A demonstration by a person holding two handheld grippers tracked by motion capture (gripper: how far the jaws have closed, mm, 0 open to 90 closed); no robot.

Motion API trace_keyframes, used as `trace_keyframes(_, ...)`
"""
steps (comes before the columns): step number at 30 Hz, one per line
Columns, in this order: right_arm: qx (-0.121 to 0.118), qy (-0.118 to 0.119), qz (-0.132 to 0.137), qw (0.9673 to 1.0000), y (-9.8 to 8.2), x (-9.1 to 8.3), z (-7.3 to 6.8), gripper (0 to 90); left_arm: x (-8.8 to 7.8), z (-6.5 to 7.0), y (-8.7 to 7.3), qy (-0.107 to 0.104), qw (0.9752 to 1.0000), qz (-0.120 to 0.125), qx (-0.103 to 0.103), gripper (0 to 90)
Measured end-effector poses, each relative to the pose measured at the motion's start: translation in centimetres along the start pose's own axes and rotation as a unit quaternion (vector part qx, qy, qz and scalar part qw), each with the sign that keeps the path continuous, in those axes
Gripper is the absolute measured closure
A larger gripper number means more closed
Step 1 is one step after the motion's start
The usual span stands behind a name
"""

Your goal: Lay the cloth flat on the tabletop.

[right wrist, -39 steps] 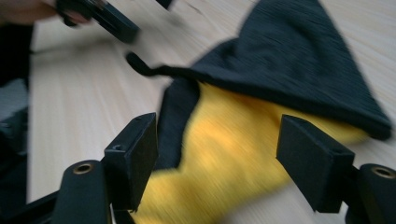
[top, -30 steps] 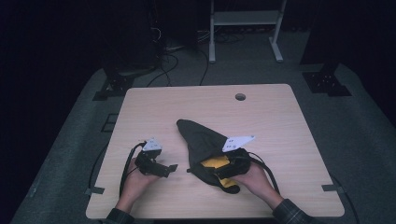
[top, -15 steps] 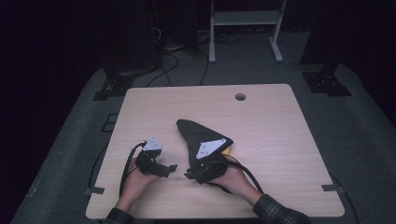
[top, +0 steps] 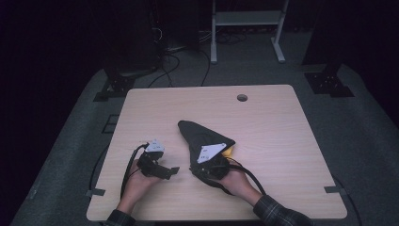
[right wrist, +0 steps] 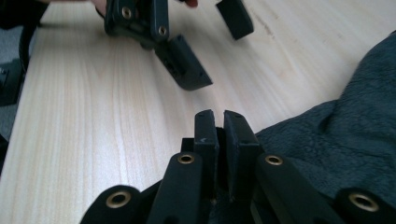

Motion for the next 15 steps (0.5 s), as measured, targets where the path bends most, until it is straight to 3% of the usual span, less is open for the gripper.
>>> trace_keyframes(4, 0.016, -0.003, 0.021, 0.9997, 0.4, -1.6, 0.5, 83.7, 0.0, 0.0, 0.0, -0.001, 1.0000, 0.000, -0.001, 1.2)
trace_keyframes(8, 0.035, -0.018, 0.044, 0.9982, 0.6, -4.2, 1.7, 83.7, 0.1, 0.0, -0.1, -0.001, 1.0000, -0.003, -0.001, 1.3)
trace_keyframes(12, 0.055, -0.046, 0.062, 0.9955, -0.1, -7.1, 3.5, 83.7, 0.3, -0.1, -0.3, 0.003, 0.9999, -0.009, -0.004, 1.2)
trace_keyframes(13, 0.055, -0.046, 0.062, 0.9955, -0.1, -7.1, 3.5, 83.7, 0.3, -0.1, -0.3, 0.003, 0.9999, -0.009, -0.004, 1.3)
trace_keyframes(15, 0.073, -0.066, 0.069, 0.9927, -0.9, -9.3, 5.1, 83.8, 0.4, -0.2, -0.3, 0.006, 0.9999, -0.013, -0.002, 1.3)
Point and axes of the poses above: each handheld gripper's, and its own axes: x roughly forward along the jaws, y roughly out of its top, z roughly to its right, the point moved 5 cm from there along x, roughly forward along the jaws, and after that the axes turned 2 degrees about z, right-handed, at the moved point
